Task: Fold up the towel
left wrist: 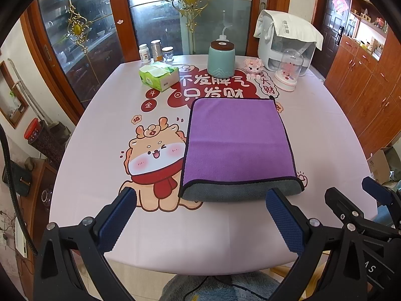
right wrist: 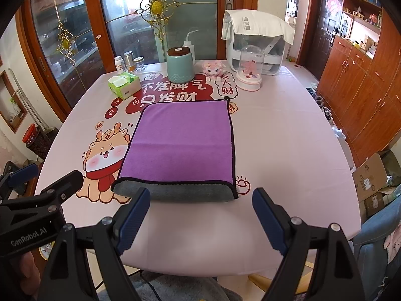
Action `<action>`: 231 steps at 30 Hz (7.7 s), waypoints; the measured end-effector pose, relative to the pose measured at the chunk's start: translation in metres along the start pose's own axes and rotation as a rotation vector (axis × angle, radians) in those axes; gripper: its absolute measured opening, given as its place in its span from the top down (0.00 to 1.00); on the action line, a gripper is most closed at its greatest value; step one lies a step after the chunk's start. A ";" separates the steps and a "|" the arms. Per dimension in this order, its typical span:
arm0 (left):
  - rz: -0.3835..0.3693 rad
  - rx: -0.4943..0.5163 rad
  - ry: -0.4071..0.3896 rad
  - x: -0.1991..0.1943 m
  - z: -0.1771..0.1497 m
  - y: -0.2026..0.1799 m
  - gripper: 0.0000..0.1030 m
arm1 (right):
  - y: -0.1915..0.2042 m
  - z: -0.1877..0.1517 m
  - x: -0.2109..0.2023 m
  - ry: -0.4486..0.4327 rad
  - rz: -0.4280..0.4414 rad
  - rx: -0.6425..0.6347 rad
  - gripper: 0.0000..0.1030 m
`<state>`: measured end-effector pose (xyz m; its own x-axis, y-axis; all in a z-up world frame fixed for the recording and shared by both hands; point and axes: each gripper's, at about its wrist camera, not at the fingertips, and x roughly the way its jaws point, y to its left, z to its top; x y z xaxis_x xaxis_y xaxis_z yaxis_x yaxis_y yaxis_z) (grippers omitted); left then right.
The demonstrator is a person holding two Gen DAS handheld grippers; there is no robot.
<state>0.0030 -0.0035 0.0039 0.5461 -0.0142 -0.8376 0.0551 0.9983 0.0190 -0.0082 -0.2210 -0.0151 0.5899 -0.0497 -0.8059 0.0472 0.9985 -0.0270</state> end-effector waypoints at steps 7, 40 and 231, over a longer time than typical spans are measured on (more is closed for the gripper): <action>-0.003 0.002 0.014 0.005 0.001 0.000 0.00 | 0.000 -0.001 0.004 0.011 0.000 0.005 0.18; -0.016 -0.006 0.025 0.016 0.014 0.006 0.01 | -0.005 0.009 0.021 0.040 0.009 0.018 0.18; 0.115 0.172 0.159 0.363 0.199 -0.010 0.94 | -0.070 0.195 0.341 0.097 0.003 -0.005 0.96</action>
<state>0.3672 -0.0296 -0.1916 0.4195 0.1216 -0.8996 0.1488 0.9684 0.2003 0.3473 -0.3120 -0.1725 0.5093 -0.0446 -0.8595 0.0413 0.9988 -0.0274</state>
